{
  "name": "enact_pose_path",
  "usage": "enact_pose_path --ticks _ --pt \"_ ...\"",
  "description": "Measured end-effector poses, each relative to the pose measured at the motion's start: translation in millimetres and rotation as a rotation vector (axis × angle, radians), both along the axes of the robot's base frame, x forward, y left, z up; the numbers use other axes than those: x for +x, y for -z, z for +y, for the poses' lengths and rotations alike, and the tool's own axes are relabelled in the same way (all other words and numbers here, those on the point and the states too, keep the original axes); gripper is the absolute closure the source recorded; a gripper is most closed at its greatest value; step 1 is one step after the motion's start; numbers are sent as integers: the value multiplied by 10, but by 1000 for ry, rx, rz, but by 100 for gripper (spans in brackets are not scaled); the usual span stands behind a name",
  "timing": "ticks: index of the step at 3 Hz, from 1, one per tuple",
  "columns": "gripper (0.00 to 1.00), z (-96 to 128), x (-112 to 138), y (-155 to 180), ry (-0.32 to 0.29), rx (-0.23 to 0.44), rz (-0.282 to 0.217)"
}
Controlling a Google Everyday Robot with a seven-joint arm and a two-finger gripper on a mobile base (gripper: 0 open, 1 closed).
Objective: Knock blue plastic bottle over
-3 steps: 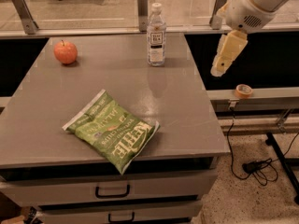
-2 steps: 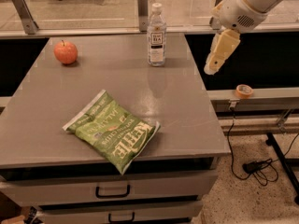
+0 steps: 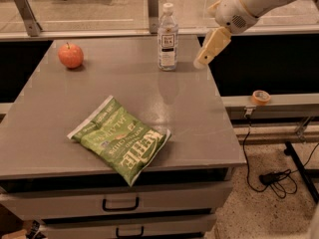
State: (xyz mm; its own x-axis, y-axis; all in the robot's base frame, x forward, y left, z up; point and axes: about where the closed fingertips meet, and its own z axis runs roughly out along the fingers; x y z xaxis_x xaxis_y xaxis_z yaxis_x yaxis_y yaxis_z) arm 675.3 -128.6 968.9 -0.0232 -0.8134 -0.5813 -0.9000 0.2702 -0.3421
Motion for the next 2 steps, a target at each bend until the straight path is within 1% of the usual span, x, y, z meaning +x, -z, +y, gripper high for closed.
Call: enact_pose_path --ticks 1,2 --pt "0 259 332 34 -2 109 -5" --pt "0 490 541 75 -4 197 6"
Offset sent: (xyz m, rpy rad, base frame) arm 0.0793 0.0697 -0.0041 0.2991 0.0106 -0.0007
